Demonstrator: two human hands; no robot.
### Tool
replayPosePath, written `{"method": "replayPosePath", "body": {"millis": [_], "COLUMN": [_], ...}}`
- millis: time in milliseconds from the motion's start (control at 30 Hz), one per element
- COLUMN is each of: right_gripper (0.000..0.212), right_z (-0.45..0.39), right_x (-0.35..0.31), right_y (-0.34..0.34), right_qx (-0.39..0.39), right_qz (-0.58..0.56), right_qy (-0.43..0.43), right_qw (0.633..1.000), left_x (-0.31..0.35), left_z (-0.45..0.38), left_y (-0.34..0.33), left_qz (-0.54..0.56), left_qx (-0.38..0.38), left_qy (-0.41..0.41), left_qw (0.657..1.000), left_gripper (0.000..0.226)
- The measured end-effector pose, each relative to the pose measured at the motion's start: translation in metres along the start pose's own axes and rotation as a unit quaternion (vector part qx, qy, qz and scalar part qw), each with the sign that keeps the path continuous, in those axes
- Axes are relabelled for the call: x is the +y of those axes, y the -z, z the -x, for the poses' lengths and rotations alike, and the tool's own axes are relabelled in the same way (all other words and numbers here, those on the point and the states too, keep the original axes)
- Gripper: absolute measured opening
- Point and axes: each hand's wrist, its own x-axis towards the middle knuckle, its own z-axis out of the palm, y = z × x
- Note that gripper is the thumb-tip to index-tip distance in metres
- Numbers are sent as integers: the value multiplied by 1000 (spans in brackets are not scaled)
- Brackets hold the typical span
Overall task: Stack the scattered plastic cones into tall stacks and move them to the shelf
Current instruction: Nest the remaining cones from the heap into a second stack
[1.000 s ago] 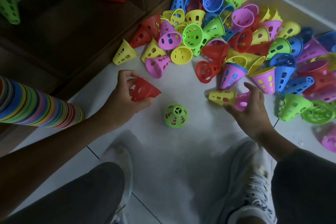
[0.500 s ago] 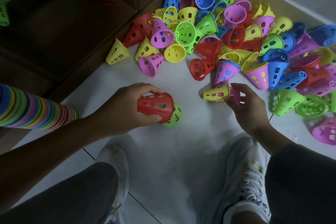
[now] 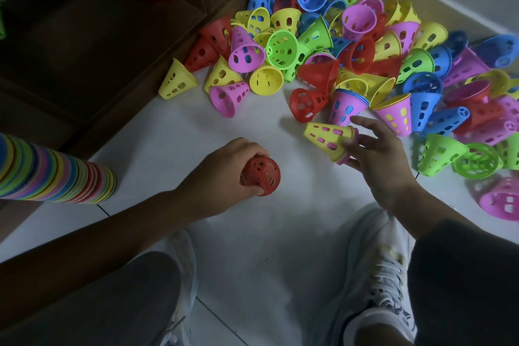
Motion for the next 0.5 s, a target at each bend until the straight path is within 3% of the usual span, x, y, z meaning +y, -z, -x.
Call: {"method": "replayPosePath", "body": {"millis": [200, 500], "right_gripper": [38, 39], "right_z": [16, 47], "right_x": [-21, -49], "right_y": [-24, -57], "right_qx": [-79, -214], "right_qz": [-117, -162], "right_qy": [-40, -62], "right_qw": [989, 961], "left_x": [1, 34], "left_z": [1, -4], "left_y": [-1, 18], "left_qz": [-10, 214], "left_qx": [19, 108], "left_qy": [24, 32], "left_qw": [999, 970], "left_gripper": [62, 86]}}
